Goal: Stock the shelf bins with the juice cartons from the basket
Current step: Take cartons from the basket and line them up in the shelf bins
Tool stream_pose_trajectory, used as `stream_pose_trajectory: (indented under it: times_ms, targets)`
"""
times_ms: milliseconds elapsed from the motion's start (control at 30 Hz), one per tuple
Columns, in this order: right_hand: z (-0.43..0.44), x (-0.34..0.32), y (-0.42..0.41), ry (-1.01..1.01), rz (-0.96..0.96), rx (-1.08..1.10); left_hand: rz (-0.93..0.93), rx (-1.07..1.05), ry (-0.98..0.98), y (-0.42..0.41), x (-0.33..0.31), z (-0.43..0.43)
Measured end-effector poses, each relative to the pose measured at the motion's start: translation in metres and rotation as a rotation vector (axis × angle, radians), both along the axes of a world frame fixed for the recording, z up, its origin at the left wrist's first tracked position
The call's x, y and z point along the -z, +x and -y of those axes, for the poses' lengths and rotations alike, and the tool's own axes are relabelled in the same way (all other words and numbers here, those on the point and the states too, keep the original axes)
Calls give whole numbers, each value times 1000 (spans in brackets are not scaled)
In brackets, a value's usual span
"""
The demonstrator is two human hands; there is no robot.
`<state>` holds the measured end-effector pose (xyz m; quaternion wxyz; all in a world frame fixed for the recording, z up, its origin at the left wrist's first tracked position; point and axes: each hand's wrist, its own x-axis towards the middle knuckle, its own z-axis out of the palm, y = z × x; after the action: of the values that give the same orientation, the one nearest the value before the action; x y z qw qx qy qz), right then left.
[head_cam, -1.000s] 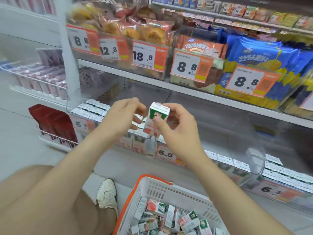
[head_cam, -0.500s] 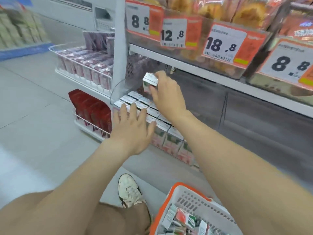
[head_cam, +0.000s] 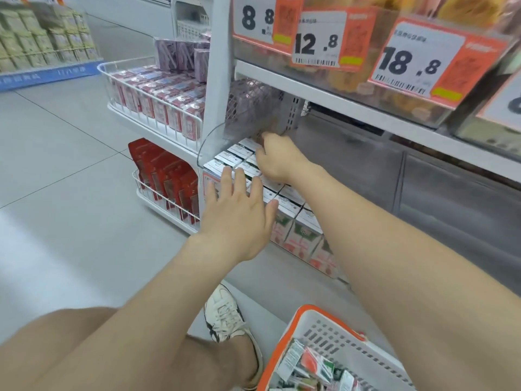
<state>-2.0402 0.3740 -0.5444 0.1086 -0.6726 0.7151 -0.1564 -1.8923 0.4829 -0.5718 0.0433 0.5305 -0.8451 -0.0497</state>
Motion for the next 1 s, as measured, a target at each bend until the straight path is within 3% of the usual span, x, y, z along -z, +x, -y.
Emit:
stream_pose_trajectory:
  times_ms: [100,233,300,367,467,567,633,867,1000]
  targets:
    - [-52,-16,-5,-254,29,-16,-14,6,-122,-4,-6,-16]
    - [-155,-26,-18,-479,105,-59,-235,-9,-362,-14,-13,-60]
    - [-214,-22,-29,-548,60,-134,-250,41,-315,-18,-14,-87]
    - [-268,-5,-42,-545,-20,-230,-208,166,-119,-27,-7,-113]
    - [-332,37,-70,-350,-112,-291,85,350,182,-50,15,-146]
    - [-375,78,-94,22,-255,-261,431,524,402,-81,41,-167]
    - [-389,99,-108,240,-347,-259,545,598,523,-99,65,-174]
    - [-419,172,-142,664,-354,-150,624,583,509,-114,160,-195]
    - [-433,217,-165,711,-341,-35,594,520,427,-119,205,-204]
